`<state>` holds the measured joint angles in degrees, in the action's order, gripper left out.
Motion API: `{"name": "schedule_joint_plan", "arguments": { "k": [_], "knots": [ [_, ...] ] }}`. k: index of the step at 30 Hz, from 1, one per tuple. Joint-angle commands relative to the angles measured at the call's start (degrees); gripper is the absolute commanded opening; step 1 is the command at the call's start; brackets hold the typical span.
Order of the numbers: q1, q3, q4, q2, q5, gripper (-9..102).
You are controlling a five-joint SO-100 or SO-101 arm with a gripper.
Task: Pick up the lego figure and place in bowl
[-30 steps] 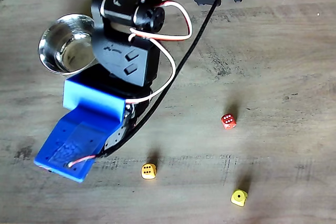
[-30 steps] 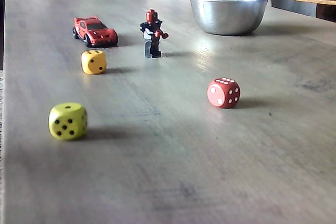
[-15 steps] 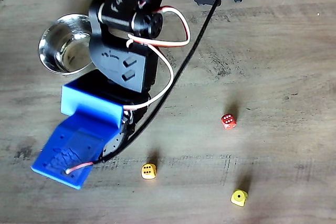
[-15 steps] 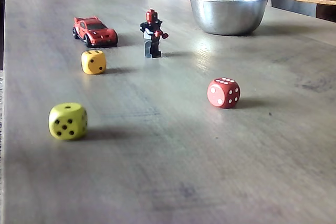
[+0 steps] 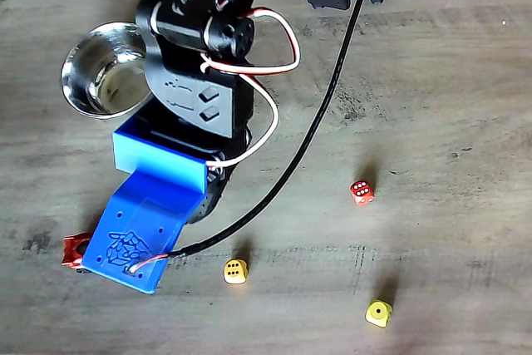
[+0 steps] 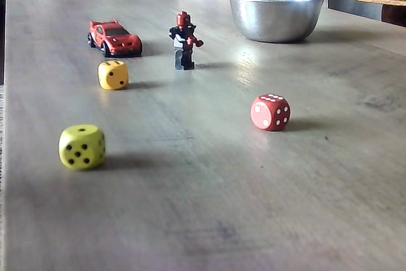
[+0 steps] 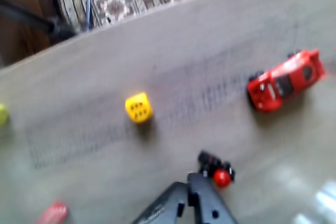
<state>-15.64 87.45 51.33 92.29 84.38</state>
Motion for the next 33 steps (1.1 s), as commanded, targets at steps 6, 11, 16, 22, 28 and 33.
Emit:
{"name": "schedule_joint_plan", "arguments": {
  "k": [6, 11, 16, 22, 28, 33],
  "knots": [
    [0.5, -6.9, 18.0, 0.7, 12.1, -1],
    [-0.4, -6.9, 26.3, 0.7, 25.3, -1],
    [-1.1, -6.9, 26.9, 0.6, 32.2, -1],
    [-2.1, -6.9, 26.7, 0.4, 38.2, -1],
    [-4.4, -9.4, 26.6, -2.9, 45.7, -1],
    [-5.4, -16.1, 26.6, -9.1, 47.6, -1]
  ]
}}
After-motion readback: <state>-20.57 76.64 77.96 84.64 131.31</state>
